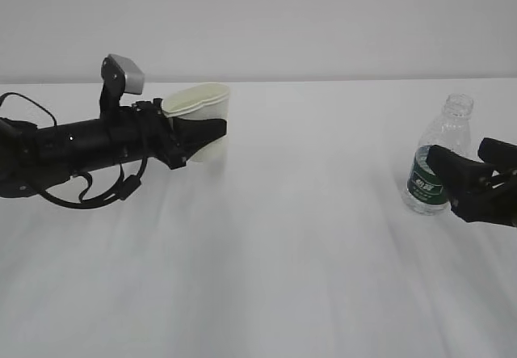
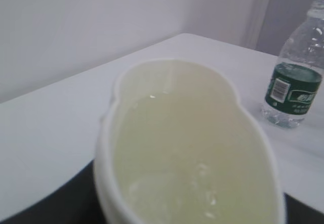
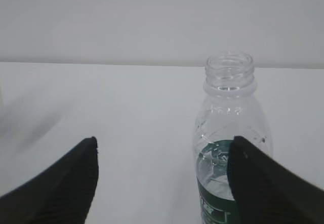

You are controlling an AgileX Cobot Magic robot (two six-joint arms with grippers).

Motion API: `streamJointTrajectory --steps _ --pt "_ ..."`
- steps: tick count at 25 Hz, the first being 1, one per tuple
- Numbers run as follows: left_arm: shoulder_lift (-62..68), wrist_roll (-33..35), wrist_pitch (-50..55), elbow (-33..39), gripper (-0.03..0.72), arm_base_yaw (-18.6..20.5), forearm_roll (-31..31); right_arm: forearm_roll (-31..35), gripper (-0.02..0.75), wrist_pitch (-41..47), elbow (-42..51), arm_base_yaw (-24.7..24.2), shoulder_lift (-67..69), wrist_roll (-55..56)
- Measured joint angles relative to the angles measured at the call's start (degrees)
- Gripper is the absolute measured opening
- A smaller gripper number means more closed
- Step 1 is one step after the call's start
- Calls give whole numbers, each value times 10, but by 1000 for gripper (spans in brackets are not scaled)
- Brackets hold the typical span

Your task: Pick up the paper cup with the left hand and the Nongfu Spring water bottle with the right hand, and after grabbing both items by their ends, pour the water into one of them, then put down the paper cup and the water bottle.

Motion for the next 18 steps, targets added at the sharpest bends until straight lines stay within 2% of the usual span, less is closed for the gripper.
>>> streamJointTrajectory --steps 5,9,18 --pt "0 52 -1 32 377 24 -33 0 594 8 0 0 0 0" --pt "0 68 -1 38 377 37 -43 0 594 8 0 0 0 0" --pt "0 95 -1 41 376 42 -53 0 594 11 0 0 0 0"
